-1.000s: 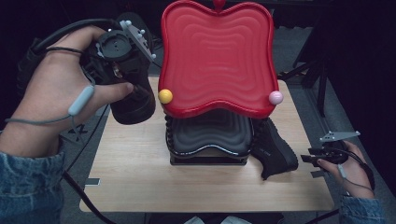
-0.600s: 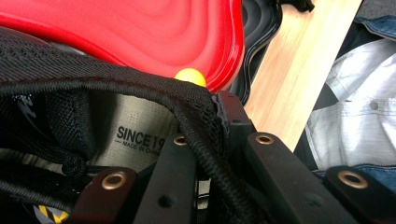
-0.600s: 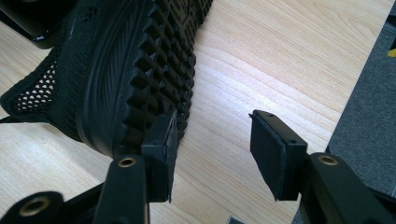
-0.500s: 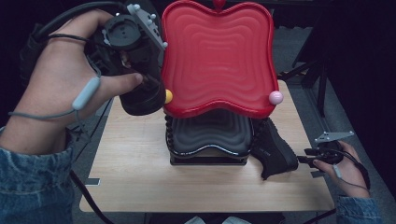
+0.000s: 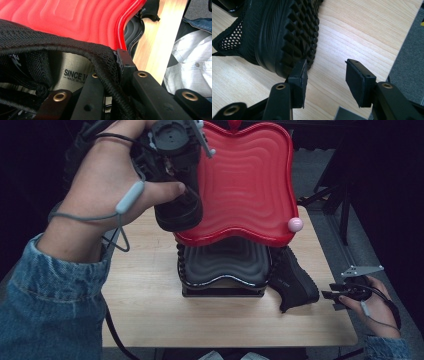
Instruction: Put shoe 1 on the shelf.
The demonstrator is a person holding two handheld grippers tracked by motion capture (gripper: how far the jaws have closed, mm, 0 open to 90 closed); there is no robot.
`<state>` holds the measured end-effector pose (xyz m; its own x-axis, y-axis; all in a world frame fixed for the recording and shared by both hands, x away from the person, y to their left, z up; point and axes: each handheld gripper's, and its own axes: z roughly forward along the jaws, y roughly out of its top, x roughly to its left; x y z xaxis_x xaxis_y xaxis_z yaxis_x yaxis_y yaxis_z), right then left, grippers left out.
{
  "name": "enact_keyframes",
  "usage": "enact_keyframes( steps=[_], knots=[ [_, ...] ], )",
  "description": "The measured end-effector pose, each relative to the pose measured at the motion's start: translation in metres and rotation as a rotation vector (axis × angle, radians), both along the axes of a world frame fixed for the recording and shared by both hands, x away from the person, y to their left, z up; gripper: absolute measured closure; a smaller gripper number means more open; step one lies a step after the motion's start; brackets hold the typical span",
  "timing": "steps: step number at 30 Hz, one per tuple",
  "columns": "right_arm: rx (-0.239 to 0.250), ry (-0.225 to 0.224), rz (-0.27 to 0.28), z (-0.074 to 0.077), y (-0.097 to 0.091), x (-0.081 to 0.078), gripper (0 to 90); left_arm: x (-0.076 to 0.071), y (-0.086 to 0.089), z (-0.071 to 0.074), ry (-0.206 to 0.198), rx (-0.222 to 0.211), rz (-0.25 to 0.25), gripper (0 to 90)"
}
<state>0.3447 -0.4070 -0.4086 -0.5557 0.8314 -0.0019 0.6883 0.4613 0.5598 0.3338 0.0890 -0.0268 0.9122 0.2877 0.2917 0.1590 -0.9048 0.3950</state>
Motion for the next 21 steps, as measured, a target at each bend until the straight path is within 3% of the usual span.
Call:
enact_keyframes(
  steps=[7, 10, 17, 21],
  knots=[
    [-0.001, 0.002, -0.001, 0.000, -0.002, -0.004, 52.8, 0.017, -0.017, -0.004, 0.008, -0.042, -0.006, 83.9],
    [-0.002, -0.001, 0.001, 0.000, -0.003, -0.004, 52.8, 0.023, -0.022, -0.006, -0.004, -0.031, -0.025, 83.9],
    [-0.001, 0.002, -0.002, -0.001, -0.004, -0.003, 52.9, 0.025, -0.039, -0.006, -0.026, -0.024, -0.008, 83.3],
    [-0.001, 0.005, -0.003, -0.002, -0.004, -0.003, 53.0, 0.027, -0.047, -0.008, -0.031, -0.035, -0.042, 83.4]
  ],
)
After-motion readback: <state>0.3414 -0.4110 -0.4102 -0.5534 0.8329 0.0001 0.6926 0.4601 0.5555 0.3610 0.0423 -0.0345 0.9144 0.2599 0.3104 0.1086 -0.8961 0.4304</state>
